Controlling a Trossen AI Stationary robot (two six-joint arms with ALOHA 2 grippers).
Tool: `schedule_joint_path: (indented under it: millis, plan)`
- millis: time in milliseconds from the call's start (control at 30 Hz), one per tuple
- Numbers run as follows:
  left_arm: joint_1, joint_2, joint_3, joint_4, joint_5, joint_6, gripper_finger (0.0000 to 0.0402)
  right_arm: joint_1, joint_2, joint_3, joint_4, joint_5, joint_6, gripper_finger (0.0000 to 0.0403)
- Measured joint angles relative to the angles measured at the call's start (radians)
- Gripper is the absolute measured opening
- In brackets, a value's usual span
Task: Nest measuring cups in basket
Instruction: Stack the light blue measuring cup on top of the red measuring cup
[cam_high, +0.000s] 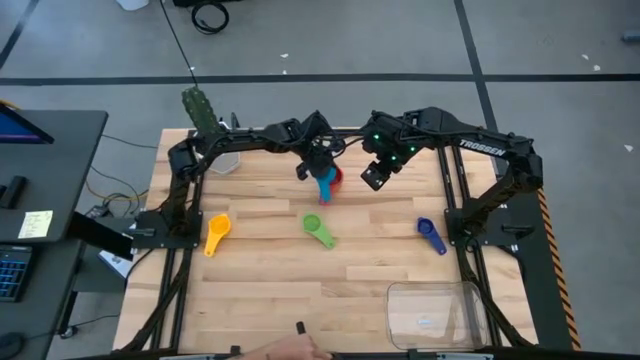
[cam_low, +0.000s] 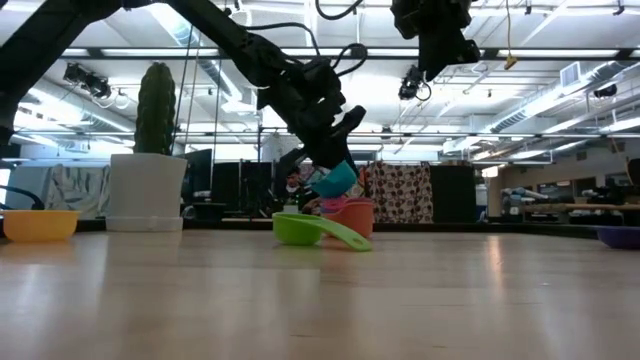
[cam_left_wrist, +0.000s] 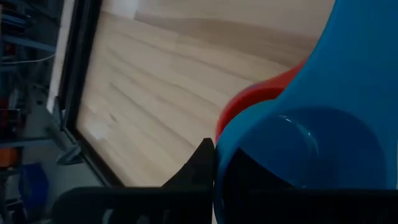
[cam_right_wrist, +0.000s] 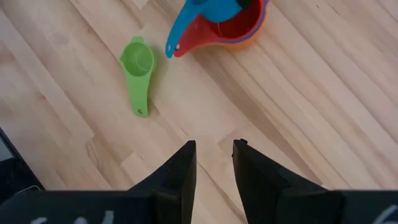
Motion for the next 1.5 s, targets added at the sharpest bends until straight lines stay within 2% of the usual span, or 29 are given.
schedule_joint_path:
  millis: [333,733,1133,1333,1500]
  plan:
    - [-0.008,0.024,0.0,0.008,-0.03,0.075,0.0021,0.0,0.0,0.0,-0.04,0.0,-0.002,0.011]
    - [-0.007,0.025,0.0,0.01,-0.1,0.034,0.0026,0.0,0.0,0.0,-0.056,-0.001,-0.021,0.011]
    - [-0.027,0.025,0.0,0.009,-0.169,-0.143,0.0027,0.0,0.0,0.0,-0.06,-0.001,-0.028,0.011]
    - [-0.051,0.024,0.0,0.01,-0.239,-0.121,0.0026,0.0,0.0,0.0,-0.06,-0.002,-0.028,0.011]
    - [-0.053,0.023,0.0,-0.005,-0.241,-0.124,0.0011,0.0,0.0,0.0,-0.06,-0.002,-0.028,0.011]
